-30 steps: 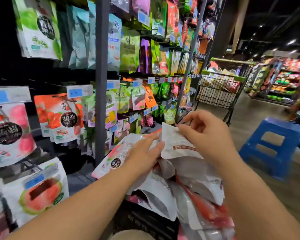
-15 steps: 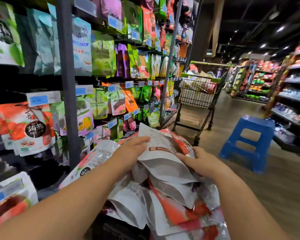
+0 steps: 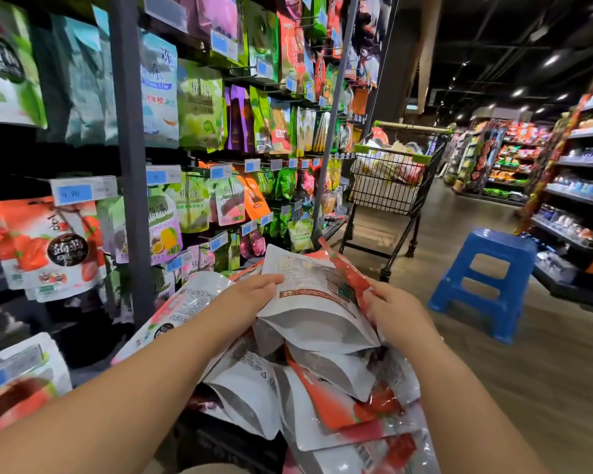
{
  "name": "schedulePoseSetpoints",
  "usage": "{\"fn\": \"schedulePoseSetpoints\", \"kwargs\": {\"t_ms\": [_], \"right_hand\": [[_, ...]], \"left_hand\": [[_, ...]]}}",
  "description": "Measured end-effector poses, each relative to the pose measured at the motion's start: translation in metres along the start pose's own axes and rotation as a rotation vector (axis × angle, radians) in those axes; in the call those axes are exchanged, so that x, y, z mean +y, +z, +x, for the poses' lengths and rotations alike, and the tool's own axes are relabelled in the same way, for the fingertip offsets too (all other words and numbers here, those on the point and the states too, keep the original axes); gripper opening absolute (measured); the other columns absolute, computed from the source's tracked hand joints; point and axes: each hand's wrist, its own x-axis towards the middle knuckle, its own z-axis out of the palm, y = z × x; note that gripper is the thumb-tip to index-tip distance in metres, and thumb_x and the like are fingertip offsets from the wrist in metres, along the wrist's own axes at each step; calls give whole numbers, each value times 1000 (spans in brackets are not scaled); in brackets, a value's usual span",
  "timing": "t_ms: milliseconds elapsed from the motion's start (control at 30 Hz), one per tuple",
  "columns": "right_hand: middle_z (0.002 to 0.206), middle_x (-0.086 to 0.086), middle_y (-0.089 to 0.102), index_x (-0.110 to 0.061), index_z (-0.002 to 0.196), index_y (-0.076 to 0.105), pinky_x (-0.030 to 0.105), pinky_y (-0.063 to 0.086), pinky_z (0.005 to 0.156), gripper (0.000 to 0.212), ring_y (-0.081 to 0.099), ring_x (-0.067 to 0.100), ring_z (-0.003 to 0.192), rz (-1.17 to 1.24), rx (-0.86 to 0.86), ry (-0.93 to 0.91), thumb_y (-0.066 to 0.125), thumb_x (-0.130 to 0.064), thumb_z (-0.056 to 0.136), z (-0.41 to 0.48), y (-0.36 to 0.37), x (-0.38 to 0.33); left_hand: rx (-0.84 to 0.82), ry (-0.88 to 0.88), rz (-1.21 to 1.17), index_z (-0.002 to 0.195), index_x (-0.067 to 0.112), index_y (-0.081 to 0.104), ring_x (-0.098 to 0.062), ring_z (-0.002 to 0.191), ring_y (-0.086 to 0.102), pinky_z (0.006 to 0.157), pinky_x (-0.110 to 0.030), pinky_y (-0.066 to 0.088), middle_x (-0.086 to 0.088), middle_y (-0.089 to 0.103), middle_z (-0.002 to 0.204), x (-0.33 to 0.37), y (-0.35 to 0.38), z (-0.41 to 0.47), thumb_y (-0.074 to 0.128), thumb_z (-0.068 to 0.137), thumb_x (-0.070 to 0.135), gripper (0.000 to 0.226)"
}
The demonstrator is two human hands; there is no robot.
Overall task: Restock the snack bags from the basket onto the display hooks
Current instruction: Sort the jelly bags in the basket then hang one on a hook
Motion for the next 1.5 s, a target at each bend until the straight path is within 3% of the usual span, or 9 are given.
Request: {"fn": "schedulePoseSetpoints", "kwargs": {"t_ms": [300,400,567,667,867,1033,1167,1300,1500], "right_hand": [[84,-2,68,-21,87,68,29,43,75,27,59,17,84,571,125,-71,47,-20,104,-1,-20,-16],[90,10,73,-20,84,70,40,48,89,29,65,24,91,807,104,-59,49,-18,103,0,-29,-24],[83,5,75,-15,97,64,45,56,71,16,72,20,71,1189,-48,-44,49,-19,101,1,-33,-42],[108,17,73,-11,116,62,55,53,88,32,71,33,95,1355,-250,-53,54,-25,89,-5,-22,-55],[108,21,72,-2,125,60,45,62,74,47,73,32,90,1522,-450,-77,54,-25,84,-16,14,-82],[118,34,63,3,122,60,63,50,94,50,63,49,108,1331,-434,-109,70,-27,84,-15,29,-92],[91,13,75,-18,84,78,41,53,81,22,70,24,82,967,-242,-266,61,-16,96,-12,32,-97],[104,-12,72,-27,114,70,24,52,86,20,67,5,98,632,-55,-321,62,-27,96,-17,23,-94],[131,-18,60,-32,126,64,36,43,104,52,52,8,125,-130,-161,-318,55,-65,86,-26,21,-69]], "left_hand": [[-31,1,66,135,34,57,-12,133,39,112,-31,31,9,44,145,2,-6,-6,44,104,36,34],[-55,-25,155,137,38,54,-15,136,39,117,-37,30,10,42,150,4,-10,-6,41,103,46,38],[-52,-99,206,142,34,49,-18,140,36,119,-39,26,8,38,155,13,-12,-8,36,100,57,50],[44,-44,49,136,37,50,-13,127,43,114,-38,33,10,43,148,26,-11,-17,40,96,60,47],[-74,-85,-671,114,12,65,-22,86,71,74,-39,59,-11,73,108,51,-10,-26,73,70,46,57],[-89,-81,-799,107,5,73,-24,76,73,68,-40,60,-15,75,97,41,-21,-37,70,70,18,40],[-8,-14,-864,100,3,73,-26,72,74,64,-37,61,-18,76,92,32,-27,-41,67,70,8,31],[147,-12,-858,97,6,72,-27,65,73,54,-36,60,-17,76,84,15,-34,-43,71,63,7,34],[345,-42,-863,102,8,73,-31,80,74,84,-49,55,-17,76,93,-28,-55,-47,73,68,8,34]]}}
